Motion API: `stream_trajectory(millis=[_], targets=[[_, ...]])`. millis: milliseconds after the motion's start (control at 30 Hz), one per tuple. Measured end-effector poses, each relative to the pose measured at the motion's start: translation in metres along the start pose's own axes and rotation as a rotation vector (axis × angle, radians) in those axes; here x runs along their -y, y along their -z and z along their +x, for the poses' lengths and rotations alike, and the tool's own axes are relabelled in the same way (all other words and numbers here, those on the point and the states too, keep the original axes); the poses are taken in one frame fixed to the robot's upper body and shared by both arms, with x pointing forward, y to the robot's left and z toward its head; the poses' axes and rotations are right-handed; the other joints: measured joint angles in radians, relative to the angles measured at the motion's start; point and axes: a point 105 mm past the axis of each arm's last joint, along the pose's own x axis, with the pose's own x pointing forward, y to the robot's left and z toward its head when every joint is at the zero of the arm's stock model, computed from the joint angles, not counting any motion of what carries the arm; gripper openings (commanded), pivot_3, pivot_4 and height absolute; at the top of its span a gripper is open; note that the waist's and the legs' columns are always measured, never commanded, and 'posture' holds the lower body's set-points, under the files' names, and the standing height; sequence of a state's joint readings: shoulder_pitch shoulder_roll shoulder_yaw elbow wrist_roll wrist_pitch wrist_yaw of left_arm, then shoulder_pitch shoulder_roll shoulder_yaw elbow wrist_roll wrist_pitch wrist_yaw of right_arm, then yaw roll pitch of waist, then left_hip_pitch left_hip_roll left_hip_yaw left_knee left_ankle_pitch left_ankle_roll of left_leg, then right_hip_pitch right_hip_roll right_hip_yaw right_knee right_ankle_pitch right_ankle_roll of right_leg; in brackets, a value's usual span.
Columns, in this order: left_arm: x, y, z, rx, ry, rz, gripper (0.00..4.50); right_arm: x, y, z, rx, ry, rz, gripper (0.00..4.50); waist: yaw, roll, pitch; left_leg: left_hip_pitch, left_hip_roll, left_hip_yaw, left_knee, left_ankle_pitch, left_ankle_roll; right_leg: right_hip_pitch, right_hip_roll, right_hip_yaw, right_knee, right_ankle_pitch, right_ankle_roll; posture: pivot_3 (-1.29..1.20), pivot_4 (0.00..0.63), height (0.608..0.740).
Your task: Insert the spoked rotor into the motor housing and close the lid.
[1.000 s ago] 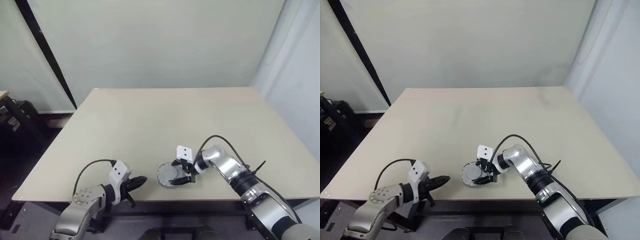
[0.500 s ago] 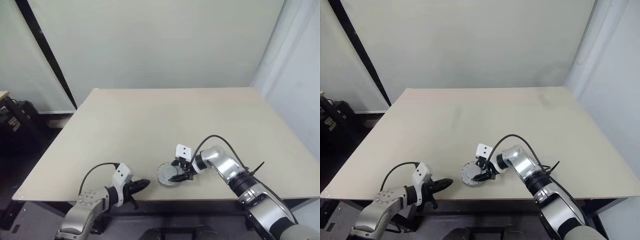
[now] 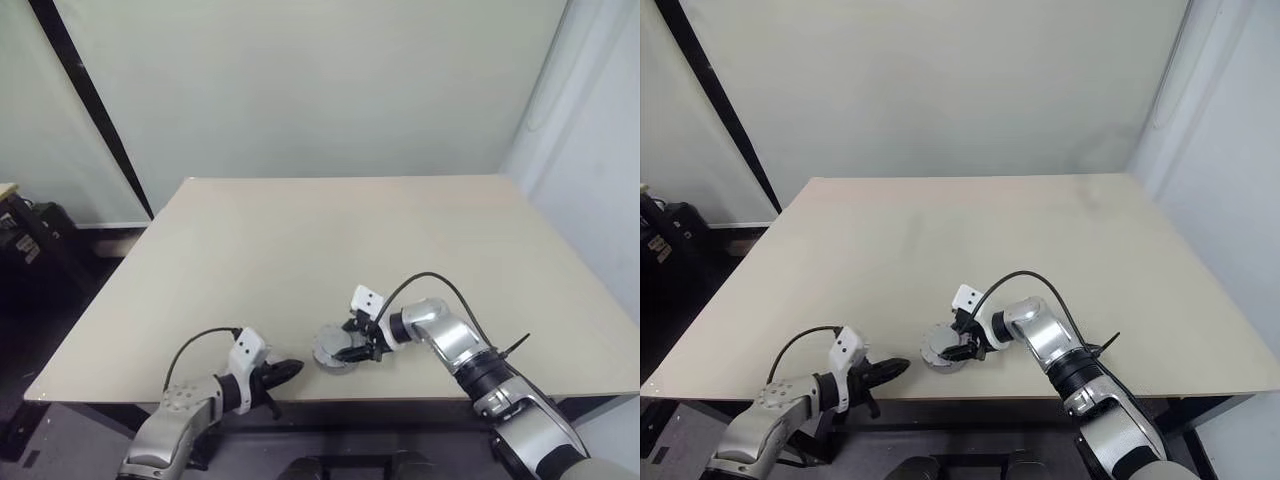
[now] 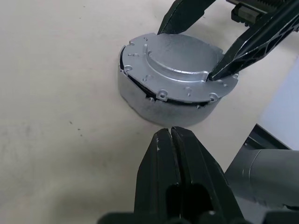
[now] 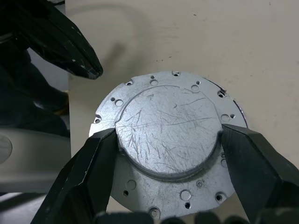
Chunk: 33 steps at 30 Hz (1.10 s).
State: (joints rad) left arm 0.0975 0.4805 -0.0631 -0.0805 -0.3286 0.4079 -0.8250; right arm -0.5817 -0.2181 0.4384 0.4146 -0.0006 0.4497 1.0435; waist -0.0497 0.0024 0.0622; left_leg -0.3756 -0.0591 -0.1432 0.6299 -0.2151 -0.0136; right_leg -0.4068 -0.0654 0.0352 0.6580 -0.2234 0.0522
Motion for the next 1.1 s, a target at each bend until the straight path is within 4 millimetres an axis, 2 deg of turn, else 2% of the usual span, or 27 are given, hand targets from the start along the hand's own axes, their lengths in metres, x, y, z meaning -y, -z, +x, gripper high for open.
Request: stream_trajectory(millis=[500, 733, 1100], targets=[[0.0, 0.001, 0.001, 0.003, 0.001, -0.004, 0.0, -0.006, -0.004, -0.008, 0.063, 0.03, -0.008, 3.25, 0.001, 0.0, 0.0, -0.002, -0.001, 0.0, 0.0, 0.001, 0.002, 0.0, -0.001, 0.0, 0.0, 0.0, 0.0, 0.0, 0.0, 0.74], [0.001, 0.002, 0.002, 0.003, 0.002, -0.003, 0.0, -0.008, 0.003, -0.003, 0.091, 0.095, 0.032, 3.25, 0.001, 0.0, 0.0, -0.002, -0.001, 0.0, 0.0, 0.001, 0.002, 0.0, -0.001, 0.0, 0.0, 0.0, 0.0, 0.0, 0.0, 0.74], [0.0, 0.002, 0.002, 0.004, -0.002, -0.001, 0.0, -0.011, 0.003, 0.002, 0.038, 0.136, -0.023, 3.25, 0.0, 0.0, 0.0, -0.001, 0.0, 0.0, 0.0, 0.0, 0.0, 0.0, -0.001, 0.0, 0.0, 0.0, 0.0, 0.0, 0.0, 0.74]])
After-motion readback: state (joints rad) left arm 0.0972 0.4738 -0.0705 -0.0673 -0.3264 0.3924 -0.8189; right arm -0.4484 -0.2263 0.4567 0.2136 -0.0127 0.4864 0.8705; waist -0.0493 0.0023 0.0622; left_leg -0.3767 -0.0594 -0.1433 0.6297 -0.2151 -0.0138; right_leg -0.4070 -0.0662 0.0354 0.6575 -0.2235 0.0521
